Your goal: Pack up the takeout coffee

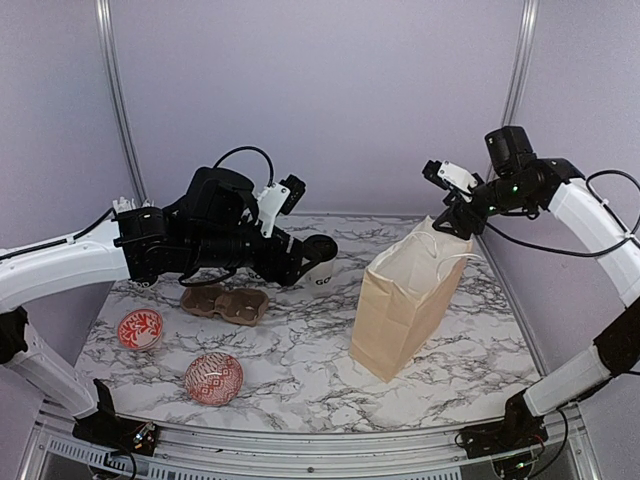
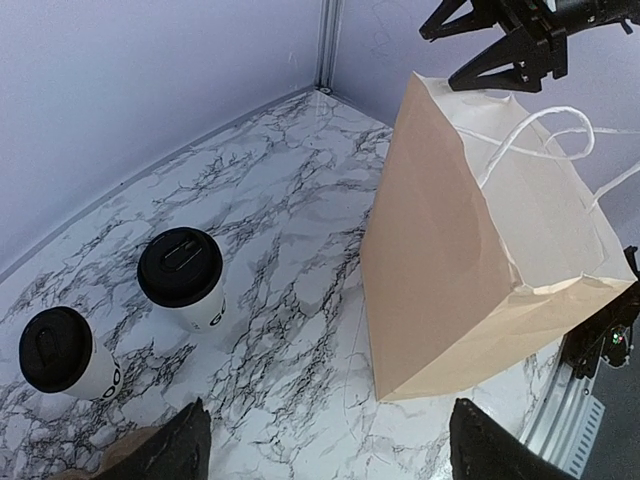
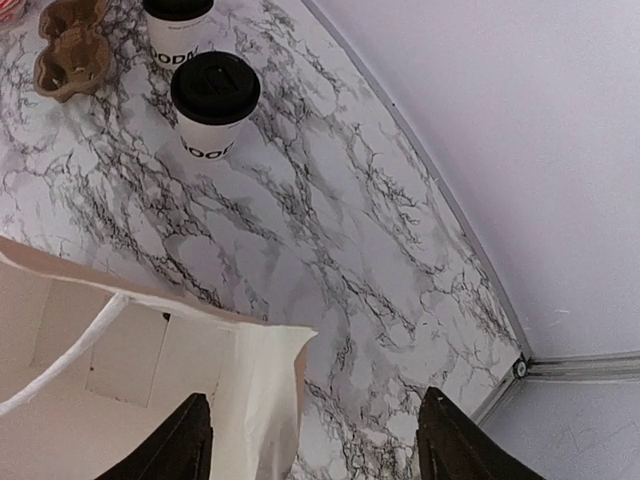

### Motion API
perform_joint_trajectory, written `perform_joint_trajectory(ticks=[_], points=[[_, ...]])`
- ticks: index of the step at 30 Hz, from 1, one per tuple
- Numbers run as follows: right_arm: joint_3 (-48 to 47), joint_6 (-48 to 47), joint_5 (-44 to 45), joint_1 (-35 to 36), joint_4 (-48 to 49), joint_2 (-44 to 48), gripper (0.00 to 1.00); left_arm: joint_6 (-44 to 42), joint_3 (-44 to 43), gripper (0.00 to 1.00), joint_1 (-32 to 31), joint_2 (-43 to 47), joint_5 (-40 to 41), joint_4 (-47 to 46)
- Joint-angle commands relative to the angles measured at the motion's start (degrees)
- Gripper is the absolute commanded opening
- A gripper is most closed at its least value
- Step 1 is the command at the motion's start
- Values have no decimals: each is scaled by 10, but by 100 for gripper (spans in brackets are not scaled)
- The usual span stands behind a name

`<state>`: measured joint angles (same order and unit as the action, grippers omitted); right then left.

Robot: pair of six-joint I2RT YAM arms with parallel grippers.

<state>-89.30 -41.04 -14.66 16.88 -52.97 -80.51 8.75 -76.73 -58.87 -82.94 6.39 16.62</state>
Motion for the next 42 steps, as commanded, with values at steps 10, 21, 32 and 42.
perform_joint_trajectory(ticks=[10,21,32,42], points=[[18,-95,-70,97,-108,45,79,-6,1,84,2,-6,11,6],[-48,-110,-139,104,-131,16,81,-7,-1,84,6,-21,5,9],[-65,-142,-112,105,-149,-32,74,-10,-2,84,7,-27,4,13],[-129,-172,-109,104,-221,-98,40,-10,-2,85,7,-30,1,15]])
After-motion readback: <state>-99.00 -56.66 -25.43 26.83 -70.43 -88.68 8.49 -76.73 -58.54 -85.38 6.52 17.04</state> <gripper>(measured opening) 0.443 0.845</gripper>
